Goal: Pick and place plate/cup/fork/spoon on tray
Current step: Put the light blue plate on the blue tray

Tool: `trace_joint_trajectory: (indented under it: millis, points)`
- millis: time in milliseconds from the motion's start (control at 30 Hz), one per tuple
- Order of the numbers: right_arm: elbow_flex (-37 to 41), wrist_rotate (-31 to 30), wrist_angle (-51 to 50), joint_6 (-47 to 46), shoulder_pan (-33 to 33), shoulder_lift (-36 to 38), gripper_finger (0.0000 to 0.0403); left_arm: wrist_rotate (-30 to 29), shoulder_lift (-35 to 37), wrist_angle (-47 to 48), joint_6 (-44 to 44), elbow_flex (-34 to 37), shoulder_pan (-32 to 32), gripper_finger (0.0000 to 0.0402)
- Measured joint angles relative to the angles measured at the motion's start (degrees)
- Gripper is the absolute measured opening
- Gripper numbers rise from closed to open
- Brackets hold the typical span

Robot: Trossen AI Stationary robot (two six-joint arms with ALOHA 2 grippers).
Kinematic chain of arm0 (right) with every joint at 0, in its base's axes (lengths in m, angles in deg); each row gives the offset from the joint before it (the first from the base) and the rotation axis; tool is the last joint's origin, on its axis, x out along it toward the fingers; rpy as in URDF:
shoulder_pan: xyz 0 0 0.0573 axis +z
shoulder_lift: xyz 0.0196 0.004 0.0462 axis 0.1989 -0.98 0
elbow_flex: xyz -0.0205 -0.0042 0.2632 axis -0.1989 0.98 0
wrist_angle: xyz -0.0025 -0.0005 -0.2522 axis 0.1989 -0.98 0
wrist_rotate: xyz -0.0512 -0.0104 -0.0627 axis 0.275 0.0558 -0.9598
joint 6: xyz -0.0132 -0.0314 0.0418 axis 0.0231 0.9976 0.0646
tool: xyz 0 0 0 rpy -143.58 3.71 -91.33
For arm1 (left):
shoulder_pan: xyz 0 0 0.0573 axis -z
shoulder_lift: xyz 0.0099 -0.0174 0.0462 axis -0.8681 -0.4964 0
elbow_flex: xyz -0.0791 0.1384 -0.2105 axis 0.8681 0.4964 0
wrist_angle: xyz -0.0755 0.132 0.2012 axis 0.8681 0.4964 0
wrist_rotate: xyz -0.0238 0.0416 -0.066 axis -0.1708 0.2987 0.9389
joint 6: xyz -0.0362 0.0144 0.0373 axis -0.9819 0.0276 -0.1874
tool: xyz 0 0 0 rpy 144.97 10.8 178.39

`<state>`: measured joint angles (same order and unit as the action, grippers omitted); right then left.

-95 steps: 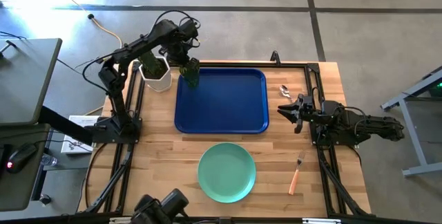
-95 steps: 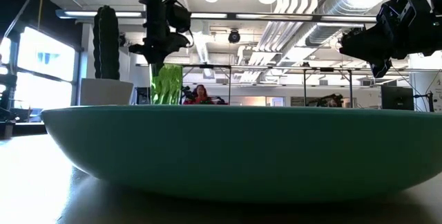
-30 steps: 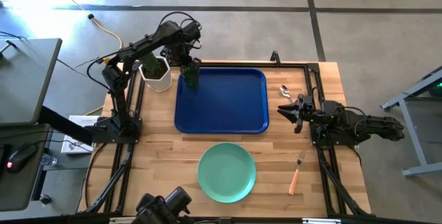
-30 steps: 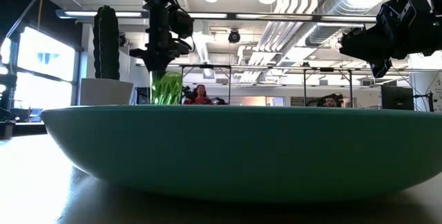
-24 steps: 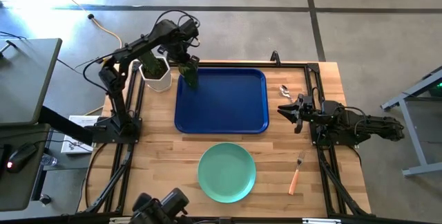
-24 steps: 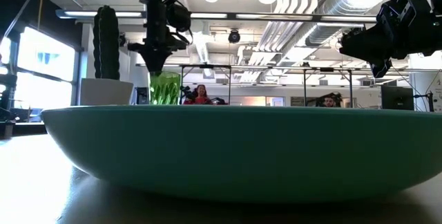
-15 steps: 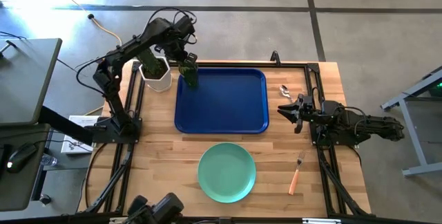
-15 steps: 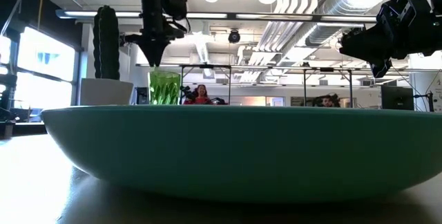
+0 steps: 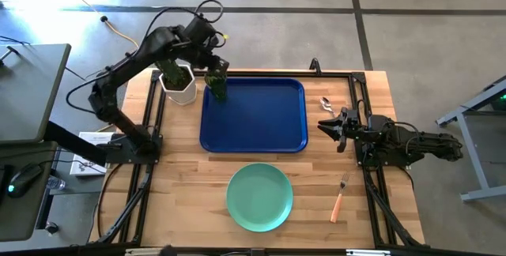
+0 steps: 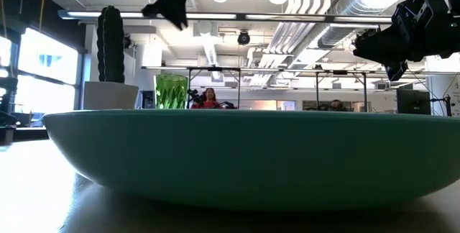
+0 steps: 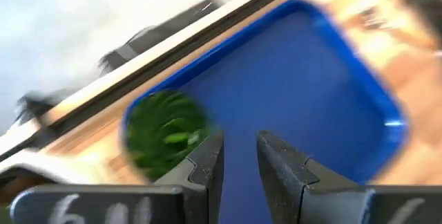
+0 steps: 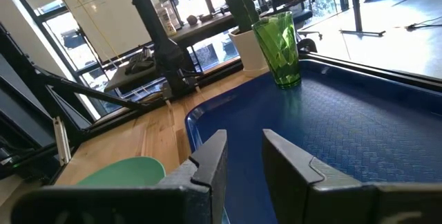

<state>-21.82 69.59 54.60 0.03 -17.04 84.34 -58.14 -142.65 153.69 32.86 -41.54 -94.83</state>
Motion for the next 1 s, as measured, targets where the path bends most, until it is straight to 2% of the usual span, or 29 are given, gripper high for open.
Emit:
trace_joint_trajectory:
  millis: [200, 767, 1000]
  points:
    - [0.00, 0.00, -0.01, 0.00, -0.01, -0.01, 0.0083, 0.82, 3.05, -4.27, -3.24, 0.00, 7.30, 0.0078]
    - [0.00, -0.02, 0.00, -0.16, -0.02, 0.00, 0.0083, 0.45, 3.93, -4.18, -13.47, 0.00, 25.09, 0.0078]
    - [0.00, -0.02, 0.14, -7.31, -0.01, -0.02, 0.0083, 0.38, 3.91, -3.91, -16.61, 0.00, 29.62, 0.0078]
